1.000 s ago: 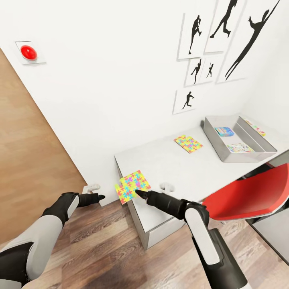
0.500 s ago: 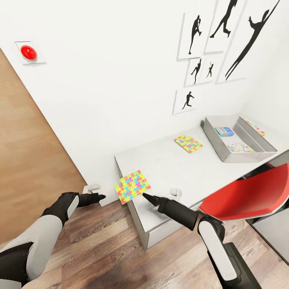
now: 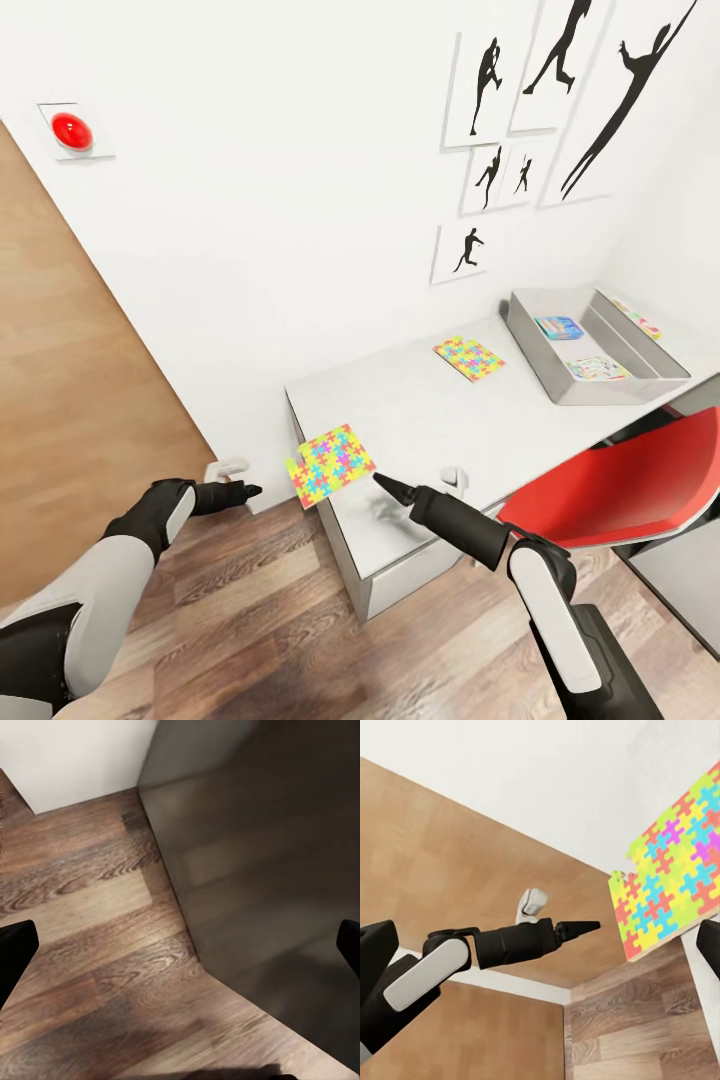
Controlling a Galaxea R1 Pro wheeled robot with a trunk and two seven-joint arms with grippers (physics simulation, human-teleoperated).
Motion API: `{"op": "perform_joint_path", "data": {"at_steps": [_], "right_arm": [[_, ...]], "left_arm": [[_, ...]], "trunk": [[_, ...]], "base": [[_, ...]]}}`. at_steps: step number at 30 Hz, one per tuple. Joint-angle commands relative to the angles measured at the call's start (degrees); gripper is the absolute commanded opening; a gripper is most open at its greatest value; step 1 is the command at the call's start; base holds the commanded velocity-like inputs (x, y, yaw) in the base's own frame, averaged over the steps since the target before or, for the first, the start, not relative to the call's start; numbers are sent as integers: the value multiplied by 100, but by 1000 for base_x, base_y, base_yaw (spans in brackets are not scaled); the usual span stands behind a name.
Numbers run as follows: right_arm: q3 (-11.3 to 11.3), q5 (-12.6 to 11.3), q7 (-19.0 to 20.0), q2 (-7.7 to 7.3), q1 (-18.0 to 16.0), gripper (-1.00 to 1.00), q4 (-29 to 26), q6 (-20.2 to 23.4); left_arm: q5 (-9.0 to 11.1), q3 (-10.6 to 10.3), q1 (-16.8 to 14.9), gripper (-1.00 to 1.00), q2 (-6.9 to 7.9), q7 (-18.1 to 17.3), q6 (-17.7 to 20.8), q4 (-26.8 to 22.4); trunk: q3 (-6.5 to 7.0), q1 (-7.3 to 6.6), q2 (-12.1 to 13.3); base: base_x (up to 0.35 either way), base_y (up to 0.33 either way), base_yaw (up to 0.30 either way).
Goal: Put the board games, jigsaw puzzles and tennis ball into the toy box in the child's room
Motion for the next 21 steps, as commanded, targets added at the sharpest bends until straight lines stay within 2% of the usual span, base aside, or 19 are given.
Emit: {"op": "perform_joint_path", "data": {"at_steps": [1,9,13,14,15,18,19,21], "right_arm": [[-2,-9,5,-3,-4,100,-1,16],[-4,-8,8,-1,-4,100,9,7],[-1,-8,7,4,-4,100,9,2],[-1,-8,7,4,-4,100,10,2],[0,-8,7,5,-4,100,10,1],[0,-8,10,5,-4,100,10,0],[0,-8,12,6,-4,100,10,0],[-1,-8,13,3,-4,100,10,0]], "left_arm": [[-50,50,-4,100,7,-42,38,-8],[-11,81,-37,100,119,-16,180,-6],[88,276,-51,100,191,24,359,2],[117,353,-54,100,210,30,391,4],[178,540,-58,100,248,41,443,8],[264,872,-62,100,304,49,505,15],[300,1106,-63,100,332,51,550,19],[324,1321,-64,100,350,39,596,22]], "trunk": [[-9,3,-10],[-9,3,-10],[-9,3,-10],[-9,3,-10],[-9,3,-10],[-9,3,-10],[-9,3,-10],[-9,3,-10]], "base": [[0,0,0],[0,0,0],[0,0,0],[0,0,0],[0,0,0],[0,0,0],[0,0,0],[0,0,0]]}}
